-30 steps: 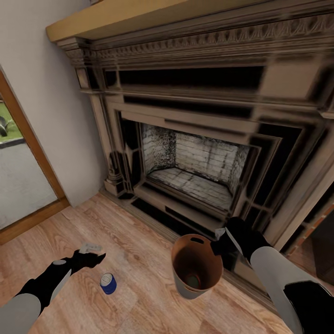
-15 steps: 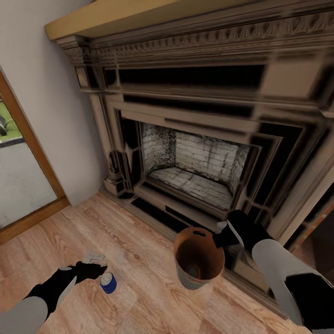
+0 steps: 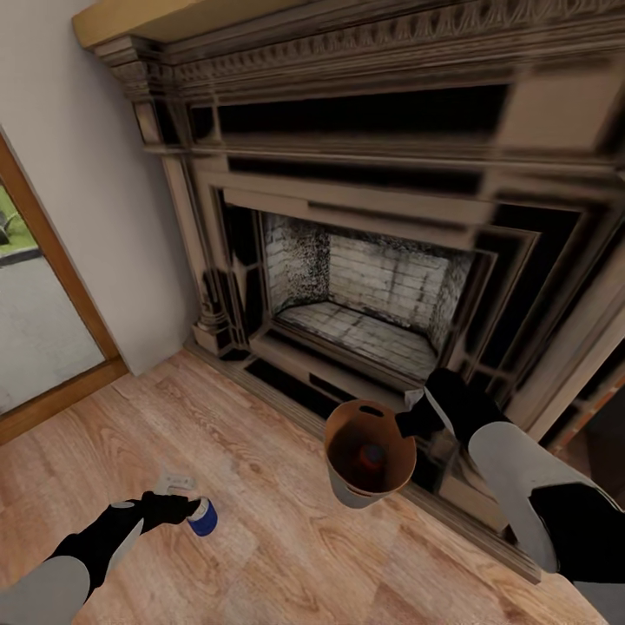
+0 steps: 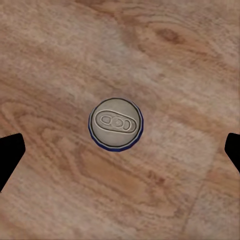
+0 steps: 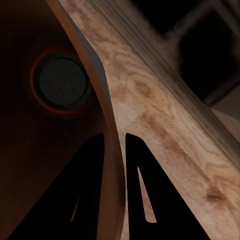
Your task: Put the three can of soda from the living room inside the tash can in the kitchen.
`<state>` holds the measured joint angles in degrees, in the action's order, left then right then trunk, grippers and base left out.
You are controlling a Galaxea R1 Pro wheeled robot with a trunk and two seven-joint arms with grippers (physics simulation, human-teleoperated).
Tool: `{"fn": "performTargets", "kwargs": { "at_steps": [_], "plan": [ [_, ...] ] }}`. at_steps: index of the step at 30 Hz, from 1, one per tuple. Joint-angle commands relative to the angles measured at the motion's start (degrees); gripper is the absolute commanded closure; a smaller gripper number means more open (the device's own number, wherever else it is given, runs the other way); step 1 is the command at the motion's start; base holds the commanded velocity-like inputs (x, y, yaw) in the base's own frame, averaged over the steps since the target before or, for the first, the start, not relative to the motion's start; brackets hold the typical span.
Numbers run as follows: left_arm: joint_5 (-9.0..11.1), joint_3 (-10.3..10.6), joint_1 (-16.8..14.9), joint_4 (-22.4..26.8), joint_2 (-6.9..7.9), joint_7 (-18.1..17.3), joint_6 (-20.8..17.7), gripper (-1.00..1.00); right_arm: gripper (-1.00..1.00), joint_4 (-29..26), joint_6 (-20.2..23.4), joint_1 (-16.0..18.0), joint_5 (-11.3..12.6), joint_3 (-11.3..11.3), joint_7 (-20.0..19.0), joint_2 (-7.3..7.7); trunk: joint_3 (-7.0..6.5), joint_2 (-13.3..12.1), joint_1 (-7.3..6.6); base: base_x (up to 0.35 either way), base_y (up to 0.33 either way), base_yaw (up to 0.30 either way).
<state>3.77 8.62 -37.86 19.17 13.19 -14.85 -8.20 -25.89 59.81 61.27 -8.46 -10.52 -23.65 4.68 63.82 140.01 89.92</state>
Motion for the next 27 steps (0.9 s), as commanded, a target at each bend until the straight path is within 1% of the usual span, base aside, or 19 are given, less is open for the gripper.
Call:
{"fn": "performTargets", "kwargs": {
  "at_steps": [1, 4, 9, 14, 15, 17, 22, 26, 27],
  "plan": [
    [0.01, 0.00, 0.01, 0.00, 0.00, 0.00, 0.04, -1.00, 1.00, 0.01, 0.19, 0.18, 1.26, 0.15, -0.17, -0.04, 0.27, 0.42, 0.21, 0.000, 0.000, 0.000],
    [0.01, 0.00, 0.00, 0.00, 0.00, 0.00, 0.08, -1.00, 1.00, 0.11, 0.19, 0.79, 1.26, 0.11, -0.17, -0.23, 1.07, 1.63, 0.87, 0.000, 0.000, 0.000],
    [0.01, 0.00, 0.02, -0.01, -0.04, 0.00, 0.11, -1.00, 1.00, 0.29, 0.19, 1.94, 1.26, 0.09, -0.17, -0.37, 1.52, 1.63, 0.87, 0.000, 0.000, 0.000],
    [0.01, 0.00, 0.01, -0.01, -0.08, 0.00, 0.18, -1.00, 1.00, 4.35, 0.19, 5.52, 1.26, 0.06, -0.17, -0.27, 1.97, 1.63, 0.87, 0.000, 0.000, 0.000],
    [0.01, 0.00, 0.01, -0.01, -0.08, 0.00, 0.19, -1.00, 1.00, 5.83, 0.19, 6.73, 1.26, 0.06, -0.17, -0.24, 2.06, 1.63, 0.87, 0.000, 0.000, 0.000],
    [0.01, 0.03, 0.01, -0.01, -0.09, 0.00, 0.19, -1.00, 1.00, 7.29, 0.19, 7.88, 1.26, 0.06, -0.17, -0.26, 2.23, 1.63, 0.87, 0.000, 0.000, 0.000],
    [-0.02, 0.08, 0.03, -0.01, -0.24, 0.00, 0.20, -1.00, 1.00, 8.61, 0.19, 9.52, 1.26, -0.02, -0.17, -0.47, 2.45, 1.63, 0.87, 0.000, 0.000, 0.000],
    [-0.06, 0.08, 0.02, -0.01, -0.38, 0.00, 0.20, -1.00, 1.00, 8.84, 0.19, 10.18, 1.26, -0.03, -0.17, -0.55, 3.25, 3.23, 1.75, 0.000, 0.000, 0.000],
    [-0.07, 0.08, 0.04, -0.01, -0.39, 0.00, 0.20, -1.00, 1.00, 8.87, 0.19, 10.33, 1.26, -0.03, -0.17, -0.58, 3.52, 3.24, 1.78, 0.000, 0.000, 0.000]
  ]
}}
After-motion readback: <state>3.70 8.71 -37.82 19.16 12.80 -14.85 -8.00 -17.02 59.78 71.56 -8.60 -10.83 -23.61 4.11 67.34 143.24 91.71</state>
